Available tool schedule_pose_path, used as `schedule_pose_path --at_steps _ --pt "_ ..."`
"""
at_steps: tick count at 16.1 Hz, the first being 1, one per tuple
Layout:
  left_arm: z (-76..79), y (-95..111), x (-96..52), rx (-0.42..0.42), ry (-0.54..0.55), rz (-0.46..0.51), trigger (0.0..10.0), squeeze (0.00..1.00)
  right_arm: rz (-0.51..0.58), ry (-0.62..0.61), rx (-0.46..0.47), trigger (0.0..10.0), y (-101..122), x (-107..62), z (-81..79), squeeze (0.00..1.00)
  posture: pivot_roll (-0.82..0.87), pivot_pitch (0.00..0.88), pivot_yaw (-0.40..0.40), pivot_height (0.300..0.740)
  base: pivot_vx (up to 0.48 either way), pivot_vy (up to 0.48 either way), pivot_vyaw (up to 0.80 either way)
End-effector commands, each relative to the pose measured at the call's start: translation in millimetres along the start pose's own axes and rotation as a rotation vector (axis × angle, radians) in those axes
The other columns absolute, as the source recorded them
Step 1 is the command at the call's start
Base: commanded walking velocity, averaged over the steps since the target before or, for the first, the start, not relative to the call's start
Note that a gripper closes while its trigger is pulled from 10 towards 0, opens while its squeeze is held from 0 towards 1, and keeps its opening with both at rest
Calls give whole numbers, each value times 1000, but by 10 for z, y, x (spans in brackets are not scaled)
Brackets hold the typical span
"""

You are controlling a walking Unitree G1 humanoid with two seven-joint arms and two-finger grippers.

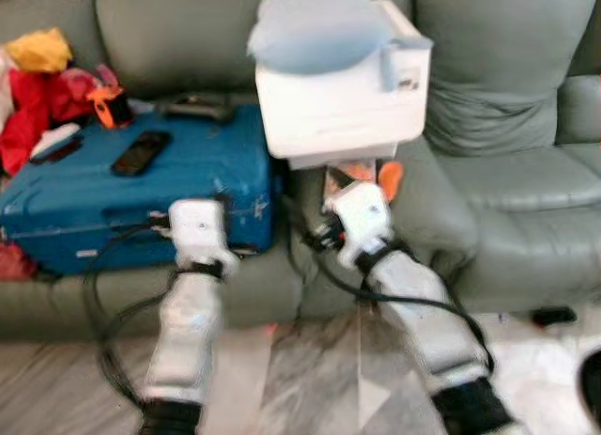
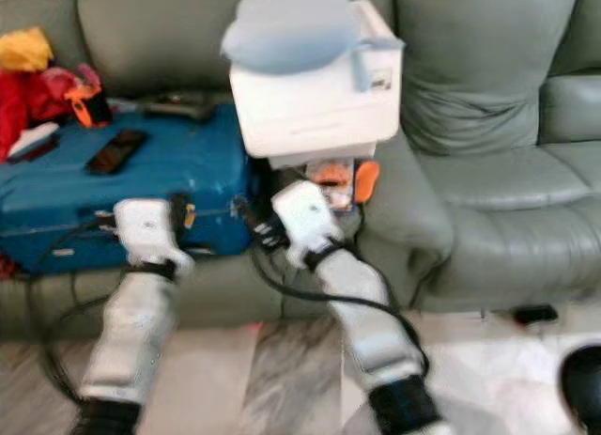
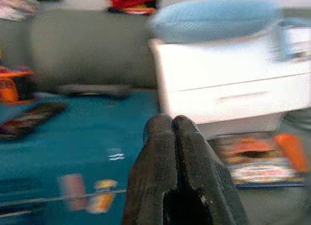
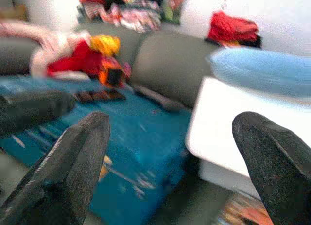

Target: Picking trash to rubbish bin

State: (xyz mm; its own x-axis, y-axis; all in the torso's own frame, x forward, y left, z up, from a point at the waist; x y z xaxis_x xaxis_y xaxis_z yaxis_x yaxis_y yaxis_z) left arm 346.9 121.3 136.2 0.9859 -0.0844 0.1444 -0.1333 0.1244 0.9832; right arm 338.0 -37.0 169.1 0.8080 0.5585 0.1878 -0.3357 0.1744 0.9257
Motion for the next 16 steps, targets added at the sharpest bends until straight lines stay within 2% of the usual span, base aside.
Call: schedule_pose_path --at_steps 1,9,11,12,13,16 --pt "-107 11 -8 19 21 0 10000 0 43 20 3 10000 128 48 -54 0 -14 28 18 740 300 0 0" --pt "-180 -34 -15 32 44 -17 10000 0 17 37 11 10000 52 60 -88 0 -4 16 16 740 298 0 0" --pt "-386 -274 -88 63 81 -86 10000 0 -113 -23 57 10000 -335 13 29 0 5 9 18 740 0 0 0" --pt "-483 -382 -131 84 101 -123 10000 0 -145 -36 55 10000 -446 -21 69 0 9 9 19 740 0 0 0" --pt "-649 -533 -216 100 140 -174 10000 0 -203 -73 61 10000 -617 -84 155 0 10 5 21 740 0 0 0" --pt "-934 -802 -431 141 205 -276 10000 0 -312 -184 81 10000 -933 -246 396 0 14 5 23 740 0 0 0"
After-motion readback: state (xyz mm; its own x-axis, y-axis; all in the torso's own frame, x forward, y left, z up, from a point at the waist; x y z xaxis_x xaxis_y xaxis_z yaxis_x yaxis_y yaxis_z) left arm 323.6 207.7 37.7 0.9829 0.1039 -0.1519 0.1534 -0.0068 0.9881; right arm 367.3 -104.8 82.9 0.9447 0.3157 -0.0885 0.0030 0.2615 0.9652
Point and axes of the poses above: a point about 5 cm out from each wrist's last joint towards the gripper, its own x axis pointing out of the wrist towards the gripper, its own y axis along the axis of the wrist's last joint, z = x × y, the point moved 5 cm from there along x, pointing out of the wrist towards the gripper, and after that the axes turned 6 degrees about -x, right-handed, at the moved point
